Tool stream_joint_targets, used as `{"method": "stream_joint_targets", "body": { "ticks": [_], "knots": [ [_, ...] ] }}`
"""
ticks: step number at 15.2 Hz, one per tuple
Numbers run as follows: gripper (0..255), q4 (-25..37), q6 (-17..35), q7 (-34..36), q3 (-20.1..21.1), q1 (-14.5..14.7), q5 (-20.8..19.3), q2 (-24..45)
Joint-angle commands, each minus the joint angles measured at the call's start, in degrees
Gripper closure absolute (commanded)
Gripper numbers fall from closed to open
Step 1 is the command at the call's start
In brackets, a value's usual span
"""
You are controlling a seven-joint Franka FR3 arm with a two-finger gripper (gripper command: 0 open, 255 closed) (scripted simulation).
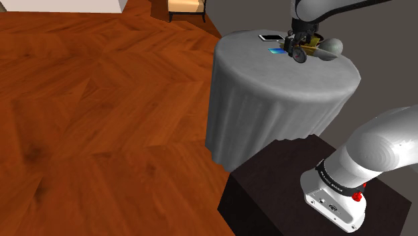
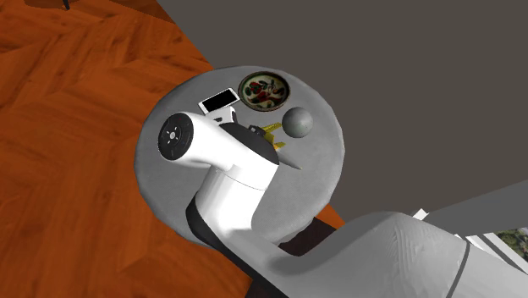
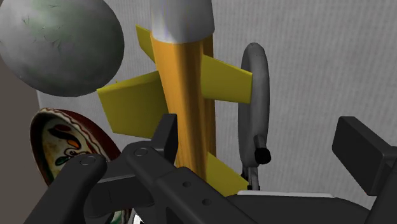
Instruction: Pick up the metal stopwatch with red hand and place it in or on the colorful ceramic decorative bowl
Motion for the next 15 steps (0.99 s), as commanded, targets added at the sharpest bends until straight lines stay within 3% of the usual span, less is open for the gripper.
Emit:
{"method": "stream_joint_targets", "body": {
  "ticks": [1, 2, 11, 15],
  "knots": [
    [0, -0.01, 0.02, 0.0, 0.0, 0.0, -0.01, 0.0],
    [255, -0.01, 0.02, 0.0, 0.0, 0.0, -0.01, 0.0],
    [255, -0.01, 0.02, 0.0, 0.0, 0.0, -0.01, 0.0],
    [255, 2.37, -2.76, -1.38, 0.23, 0.17, 0.68, -0.67]
  ]
}}
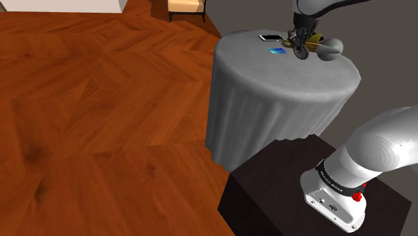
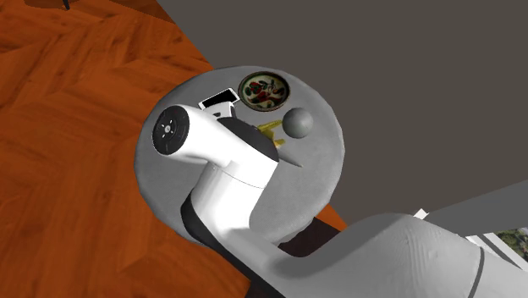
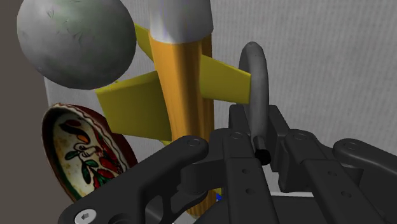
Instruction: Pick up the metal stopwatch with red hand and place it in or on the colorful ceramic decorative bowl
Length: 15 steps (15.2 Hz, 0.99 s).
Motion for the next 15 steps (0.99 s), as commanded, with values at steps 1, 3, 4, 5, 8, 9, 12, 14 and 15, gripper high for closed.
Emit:
{"method": "stream_joint_targets", "body": {
  "ticks": [1, 3, 4, 5, 8, 9, 12, 14, 15],
  "knots": [
    [255, 1.1, -1.26, -0.67, 0.07, 0.05, 0.26, -0.32],
    [255, 2.38, -2.63, -1.34, 0.19, 0.12, 0.56, -0.55],
    [255, 3.04, -3.32, -1.67, 0.25, 0.15, 0.71, -0.64],
    [255, 3.7, -4.0, -2.0, 0.31, 0.18, 0.84, -0.72],
    [255, 5.77, -6.03, -2.96, 0.5, 0.26, 1.23, -0.88],
    [255, 6.48, -6.71, -3.28, 0.56, 0.29, 1.35, -0.91],
    [255, 8.67, -8.72, -4.23, 0.74, 0.35, 1.68, -0.93],
    [255, 10.19, -10.06, -4.85, 0.86, 0.39, 1.88, -0.88],
    [255, 10.96, -10.73, -5.17, 0.93, 0.4, 1.98, -0.84]
  ]
}}
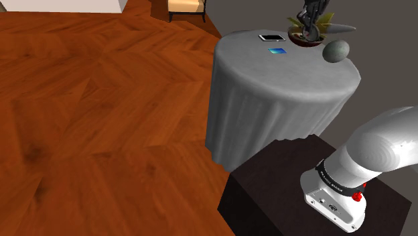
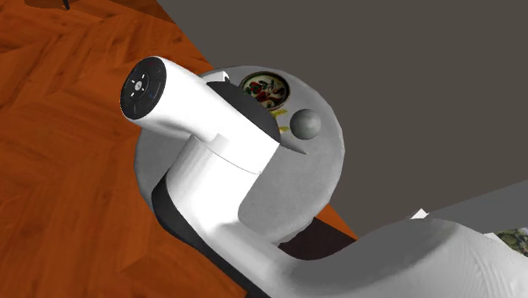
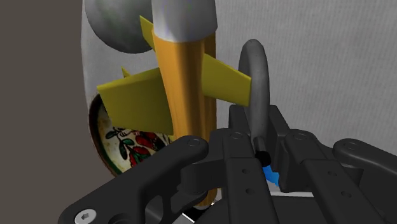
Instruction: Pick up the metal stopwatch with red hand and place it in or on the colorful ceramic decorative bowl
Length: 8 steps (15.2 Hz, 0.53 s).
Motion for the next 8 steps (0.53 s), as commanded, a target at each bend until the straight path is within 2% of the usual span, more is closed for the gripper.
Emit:
{"method": "stream_joint_targets", "body": {
  "ticks": [1, 4, 8],
  "knots": [
    [255, 1.75, -1.43, -0.69, 0.12, 0.03, 0.2, 0.16],
    [255, 4.1, -3.36, -1.59, 0.29, 0.06, 0.44, 0.39],
    [255, 9.8, -0.92, -5.91, -3.18, -1.47, 0.02, 6.19]
  ]
}}
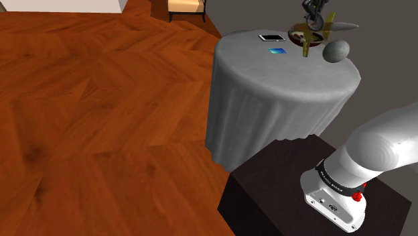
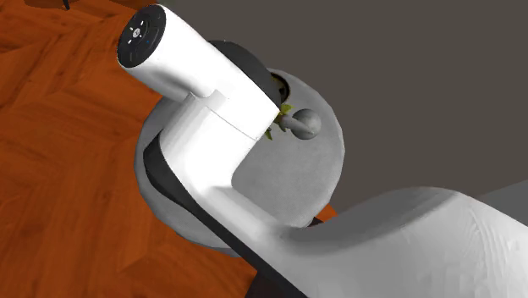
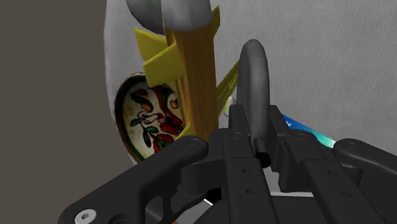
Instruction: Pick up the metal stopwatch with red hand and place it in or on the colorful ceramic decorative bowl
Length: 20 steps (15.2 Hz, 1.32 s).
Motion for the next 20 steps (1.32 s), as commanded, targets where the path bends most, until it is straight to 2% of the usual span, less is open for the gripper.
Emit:
{"method": "stream_joint_targets", "body": {
  "ticks": [1, 9, 16, 20],
  "knots": [
    [255, 3.08, 1.48, -2.33, -1.85, -0.82, -0.04, 3.25],
    [255, 18.79, 4.44, -12.04, -7.76, -4.23, 3.18, 17.46],
    [255, 38.91, 3.29, -21.56, -11.05, -9.43, 9.88, 33.31],
    [255, 34.63, 6.4, -20.19, -10.91, -9.33, 9.24, 32.38]
  ]
}}
